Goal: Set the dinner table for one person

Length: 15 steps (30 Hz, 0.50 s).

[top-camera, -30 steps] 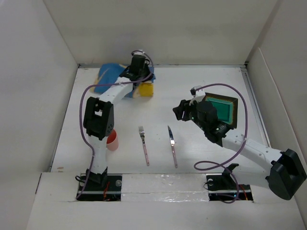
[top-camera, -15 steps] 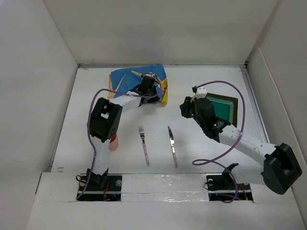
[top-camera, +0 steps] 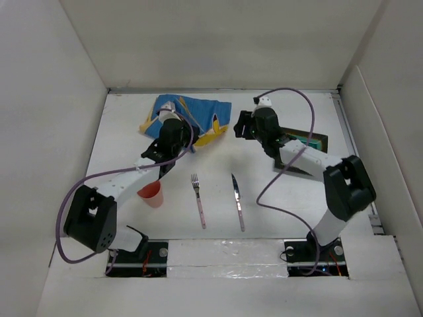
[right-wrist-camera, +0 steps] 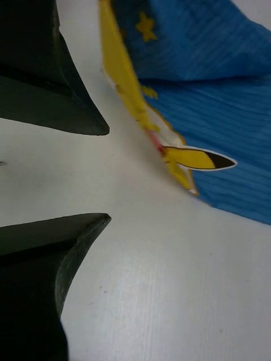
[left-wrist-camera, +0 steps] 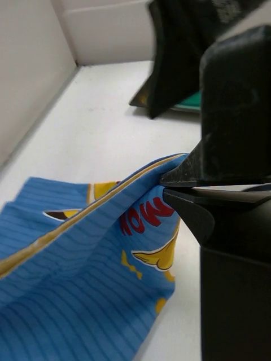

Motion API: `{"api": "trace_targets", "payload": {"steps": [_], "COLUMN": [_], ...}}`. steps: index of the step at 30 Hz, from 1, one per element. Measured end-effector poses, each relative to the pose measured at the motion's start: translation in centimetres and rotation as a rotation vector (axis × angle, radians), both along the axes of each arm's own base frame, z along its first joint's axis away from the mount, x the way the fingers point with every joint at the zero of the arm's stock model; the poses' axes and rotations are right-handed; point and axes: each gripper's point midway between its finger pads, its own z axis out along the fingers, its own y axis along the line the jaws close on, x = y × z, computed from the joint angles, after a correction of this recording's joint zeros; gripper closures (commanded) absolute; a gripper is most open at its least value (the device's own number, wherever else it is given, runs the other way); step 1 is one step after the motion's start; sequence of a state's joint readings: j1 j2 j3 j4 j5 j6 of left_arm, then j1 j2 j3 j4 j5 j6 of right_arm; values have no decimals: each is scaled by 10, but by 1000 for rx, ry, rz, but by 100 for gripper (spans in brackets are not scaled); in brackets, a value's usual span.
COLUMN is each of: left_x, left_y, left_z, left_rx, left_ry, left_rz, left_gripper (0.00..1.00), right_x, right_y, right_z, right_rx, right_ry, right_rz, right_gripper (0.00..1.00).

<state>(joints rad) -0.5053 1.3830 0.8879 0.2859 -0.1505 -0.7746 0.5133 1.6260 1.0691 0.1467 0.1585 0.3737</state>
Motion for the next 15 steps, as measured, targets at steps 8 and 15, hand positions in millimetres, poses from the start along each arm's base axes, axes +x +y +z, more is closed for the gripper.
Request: {"api": "trace_targets", "payload": {"steps": [8,15], "left_x": [-37,-48], "left_y": [2,-6], "left_z": [-71,-61], "left_rx": [0,-73], "left_ry": [155,125], "left_rz": [-41,-92], "left_gripper": [100,100], "right_x": [102,160], "right_y": [5,14], "right_z": [-52,-85], "right_rx": [62,80], "right_ry": [135,254], "right_rz": [-53,-110], "right_gripper": [37,39]}}
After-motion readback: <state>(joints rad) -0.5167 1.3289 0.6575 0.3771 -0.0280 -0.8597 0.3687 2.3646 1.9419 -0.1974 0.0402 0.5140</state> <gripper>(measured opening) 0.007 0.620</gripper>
